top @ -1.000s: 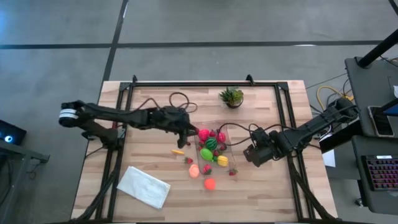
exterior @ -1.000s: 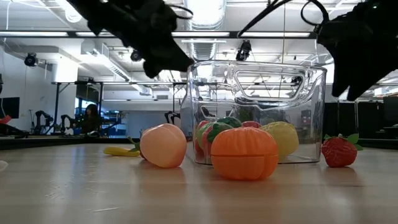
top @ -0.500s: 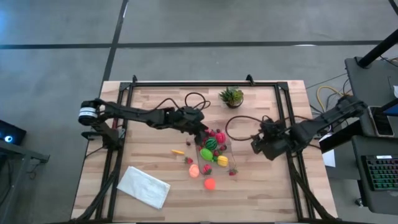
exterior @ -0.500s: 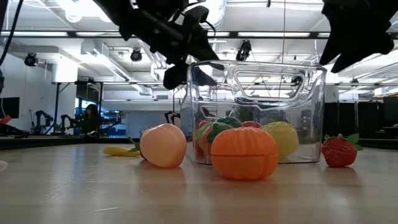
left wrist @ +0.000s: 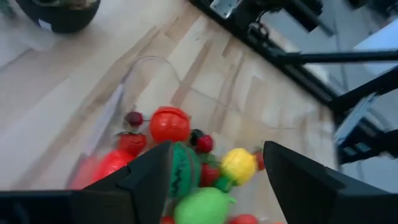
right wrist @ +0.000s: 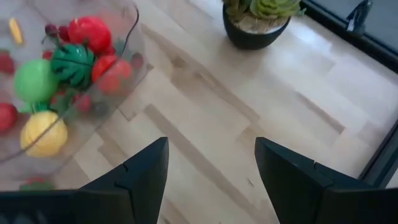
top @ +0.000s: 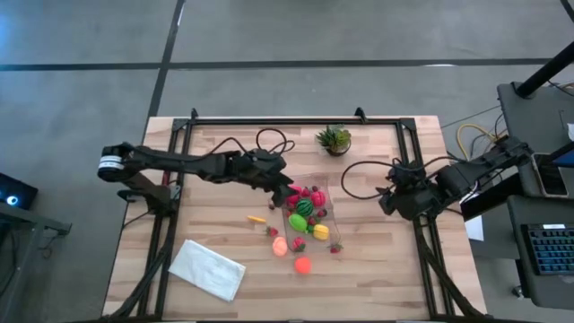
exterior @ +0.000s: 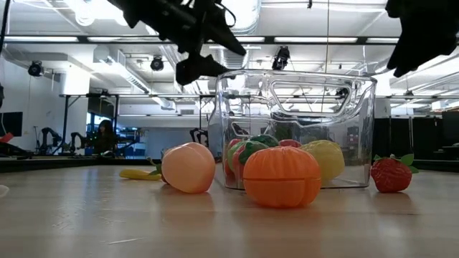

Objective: Pick and placing Produce into tupperware
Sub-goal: Put the red strawberry into the transparent bin

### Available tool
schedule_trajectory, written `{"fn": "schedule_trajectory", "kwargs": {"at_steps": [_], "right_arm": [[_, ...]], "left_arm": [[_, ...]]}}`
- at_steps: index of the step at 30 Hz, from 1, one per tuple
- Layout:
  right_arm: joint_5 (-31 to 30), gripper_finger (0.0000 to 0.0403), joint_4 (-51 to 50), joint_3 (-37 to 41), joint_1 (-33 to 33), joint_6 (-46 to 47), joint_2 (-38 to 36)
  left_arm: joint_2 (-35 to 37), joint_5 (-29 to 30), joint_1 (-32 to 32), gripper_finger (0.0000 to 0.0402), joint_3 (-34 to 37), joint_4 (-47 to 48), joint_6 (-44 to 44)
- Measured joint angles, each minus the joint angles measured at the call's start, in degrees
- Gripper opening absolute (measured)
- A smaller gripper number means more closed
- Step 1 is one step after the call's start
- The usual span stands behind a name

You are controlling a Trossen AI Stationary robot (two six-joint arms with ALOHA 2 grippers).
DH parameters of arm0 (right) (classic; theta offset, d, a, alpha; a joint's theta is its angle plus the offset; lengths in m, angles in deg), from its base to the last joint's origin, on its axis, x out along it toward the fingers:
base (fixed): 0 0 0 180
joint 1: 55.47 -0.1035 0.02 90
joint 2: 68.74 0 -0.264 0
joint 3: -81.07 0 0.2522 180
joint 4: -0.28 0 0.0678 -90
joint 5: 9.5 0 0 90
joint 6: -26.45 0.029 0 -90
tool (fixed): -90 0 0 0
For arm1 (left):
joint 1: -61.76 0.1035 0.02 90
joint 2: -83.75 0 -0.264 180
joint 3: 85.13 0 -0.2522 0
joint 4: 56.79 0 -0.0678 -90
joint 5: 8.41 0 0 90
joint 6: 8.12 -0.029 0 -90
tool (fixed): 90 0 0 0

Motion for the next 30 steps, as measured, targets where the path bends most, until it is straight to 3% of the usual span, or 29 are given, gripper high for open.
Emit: {"fn": "schedule_trajectory", "kwargs": {"at_steps": [7,13,19,23,26,30], "right_arm": [[0.9,0.0231,-2.1,0.2,0.0,-2.5,0.2],[9.8,0.0231,-0.5,1.0,-0.4,3.5,1.1],[21.3,0.0231,13.1,4.7,-5.7,3.7,3.9],[16.3,0.0231,24.2,5.2,-12.8,6.5,8.8],[10.8,0.0231,25.6,4.7,-16.6,8.8,14.2],[16.6,0.0231,25.8,4.5,-18.4,10.6,21.7]], "left_arm": [[1.7,1.5,-0.4,0.0224,0.0,3.7,9.4],[1.5,1.6,-0.3,0.0217,0.5,11.0,12.2],[1.5,1.5,0.5,0.0216,1.8,11.5,5.0],[1.8,0.8,0.9,0.0216,1.9,15.0,-0.8],[2.2,0.5,0.8,0.0216,1.9,18.7,-5.1],[2.2,0.9,0.8,0.0216,1.9,22.0,-10.5]]}}
